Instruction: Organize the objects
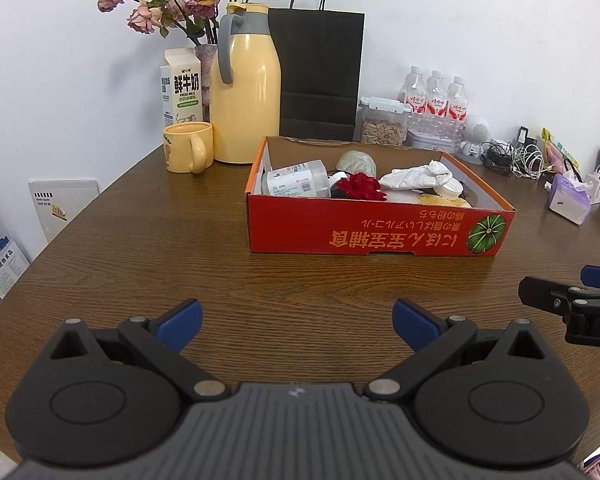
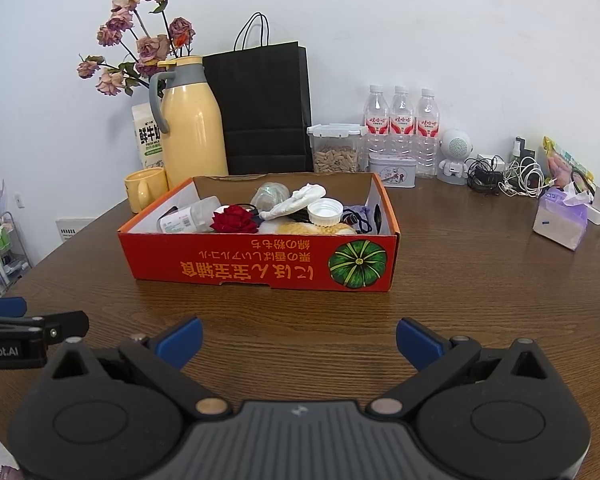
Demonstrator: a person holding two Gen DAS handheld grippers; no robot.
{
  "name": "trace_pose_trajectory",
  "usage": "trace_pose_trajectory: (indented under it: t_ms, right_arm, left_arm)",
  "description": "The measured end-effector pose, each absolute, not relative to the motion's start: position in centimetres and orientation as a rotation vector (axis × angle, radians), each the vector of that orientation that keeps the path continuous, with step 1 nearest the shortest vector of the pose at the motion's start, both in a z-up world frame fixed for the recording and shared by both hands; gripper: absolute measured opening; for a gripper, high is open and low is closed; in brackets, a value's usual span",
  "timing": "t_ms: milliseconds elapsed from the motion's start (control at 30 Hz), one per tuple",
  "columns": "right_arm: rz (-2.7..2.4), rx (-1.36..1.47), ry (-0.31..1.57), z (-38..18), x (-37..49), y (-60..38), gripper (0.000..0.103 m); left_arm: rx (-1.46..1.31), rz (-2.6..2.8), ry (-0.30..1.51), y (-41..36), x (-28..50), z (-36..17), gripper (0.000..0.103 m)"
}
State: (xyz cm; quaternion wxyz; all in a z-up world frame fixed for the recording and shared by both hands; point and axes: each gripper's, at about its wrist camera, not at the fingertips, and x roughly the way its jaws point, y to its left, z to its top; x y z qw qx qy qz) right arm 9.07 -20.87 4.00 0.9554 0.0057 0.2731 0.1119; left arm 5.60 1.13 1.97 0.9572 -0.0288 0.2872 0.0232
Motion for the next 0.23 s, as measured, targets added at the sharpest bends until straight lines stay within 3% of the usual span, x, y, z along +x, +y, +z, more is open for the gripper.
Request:
trace_pose_trajectory:
  t_ms: [233]
  right_arm:
    - [0.227,0.011,0.554,3.99,9.05,-20.86,0.103]
  left_arm:
    - [-0.057,0.061,0.593,1.22,5.65,1.75,0.103]
